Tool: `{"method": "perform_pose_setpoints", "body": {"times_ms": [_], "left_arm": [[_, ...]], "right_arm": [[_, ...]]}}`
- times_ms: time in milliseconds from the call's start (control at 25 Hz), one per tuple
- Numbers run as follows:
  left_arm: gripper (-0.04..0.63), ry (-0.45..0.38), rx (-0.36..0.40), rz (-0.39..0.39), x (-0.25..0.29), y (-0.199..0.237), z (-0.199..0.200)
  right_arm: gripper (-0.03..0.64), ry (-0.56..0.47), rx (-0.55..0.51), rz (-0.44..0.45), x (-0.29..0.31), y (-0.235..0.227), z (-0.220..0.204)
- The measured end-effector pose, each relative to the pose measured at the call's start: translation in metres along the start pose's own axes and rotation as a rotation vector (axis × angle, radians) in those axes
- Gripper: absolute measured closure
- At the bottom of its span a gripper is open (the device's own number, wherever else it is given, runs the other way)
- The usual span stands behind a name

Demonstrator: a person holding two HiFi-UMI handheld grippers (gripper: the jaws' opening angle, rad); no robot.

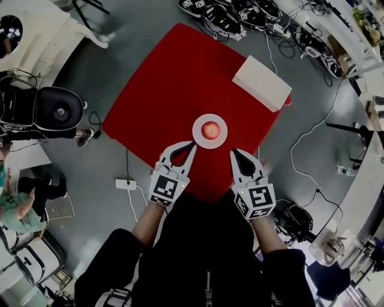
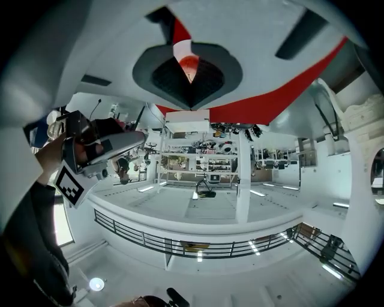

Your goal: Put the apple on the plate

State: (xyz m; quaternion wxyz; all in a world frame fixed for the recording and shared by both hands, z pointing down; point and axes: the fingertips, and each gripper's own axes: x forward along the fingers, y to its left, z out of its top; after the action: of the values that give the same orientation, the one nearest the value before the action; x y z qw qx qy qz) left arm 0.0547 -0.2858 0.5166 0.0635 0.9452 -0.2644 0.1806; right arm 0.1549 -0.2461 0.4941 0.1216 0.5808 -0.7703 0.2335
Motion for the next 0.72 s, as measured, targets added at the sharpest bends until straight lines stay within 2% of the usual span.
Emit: {"method": "perform_pose_setpoints", "body": {"times_ms": [360,720], "left_arm": [[0.589,0.037,-0.046,0.07,-0.026,-0.004,-0.014],[0.589,0.044,-0.045,0.115,-0.036,0.001,-0.012]], "right_arm": [[0.606,0.031,-0.049,0.061,0.007,0.015,-0.005],[0.607,0.045,-0.074,0.105,0.012,0.021,-0.001]]}}
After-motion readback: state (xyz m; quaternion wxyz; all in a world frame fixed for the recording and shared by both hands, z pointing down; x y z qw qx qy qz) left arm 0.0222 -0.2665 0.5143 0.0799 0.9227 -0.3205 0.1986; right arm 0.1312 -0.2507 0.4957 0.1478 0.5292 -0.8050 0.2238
